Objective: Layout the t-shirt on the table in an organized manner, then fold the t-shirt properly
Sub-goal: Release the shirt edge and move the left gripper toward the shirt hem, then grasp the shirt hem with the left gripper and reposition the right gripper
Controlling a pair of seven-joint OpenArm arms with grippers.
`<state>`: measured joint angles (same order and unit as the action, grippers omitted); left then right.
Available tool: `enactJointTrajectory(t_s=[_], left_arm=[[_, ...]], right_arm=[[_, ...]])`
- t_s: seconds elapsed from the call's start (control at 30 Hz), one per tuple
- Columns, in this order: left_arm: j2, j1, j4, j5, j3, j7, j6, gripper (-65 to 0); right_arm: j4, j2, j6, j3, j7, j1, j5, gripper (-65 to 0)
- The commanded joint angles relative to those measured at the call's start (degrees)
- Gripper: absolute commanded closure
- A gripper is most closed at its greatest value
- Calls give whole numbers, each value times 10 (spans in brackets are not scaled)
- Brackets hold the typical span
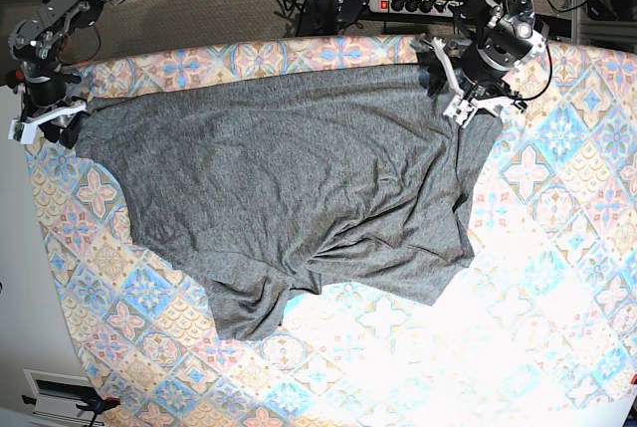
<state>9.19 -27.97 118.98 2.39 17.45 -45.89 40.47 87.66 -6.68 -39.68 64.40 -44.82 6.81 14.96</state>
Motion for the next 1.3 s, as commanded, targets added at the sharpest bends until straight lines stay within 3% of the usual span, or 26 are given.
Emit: enactJointTrajectory(t_s=[0.0, 0.3, 0.47, 0.6, 0.7, 0.83, 0.97, 1.27], left_arm=[[3, 26, 11, 6, 3, 17, -5, -304], [-22, 273, -36, -3, 2, 10, -5, -304], [-20, 436, -227, -2, 3, -28, -5, -304], [2, 524, -417, -2, -3, 6, -5, -304], [5, 559, -530, -5, -12, 76, -5, -304], [18, 594, -656, -53, -14, 182, -5, -304], [27, 619, -752, -83, -14, 251, -59, -304], [35, 603, -798, -88, -18, 274, -90, -304]], right_arm=[[12, -11, -3, 1, 13, -3, 12, -221], [12, -11, -3, 1, 13, -4, 12, -221], [28, -8, -3, 1, 13, -4, 12, -218], [57, 19, -3, 1, 13, -4, 11, -218], [85, 35, -3, 1, 13, -4, 11, -217], [112, 61, -3, 2, 13, -3, 10, -217], [115, 75, -3, 2, 13, -3, 10, -217], [110, 74, -3, 1, 13, -7, 10, -217]])
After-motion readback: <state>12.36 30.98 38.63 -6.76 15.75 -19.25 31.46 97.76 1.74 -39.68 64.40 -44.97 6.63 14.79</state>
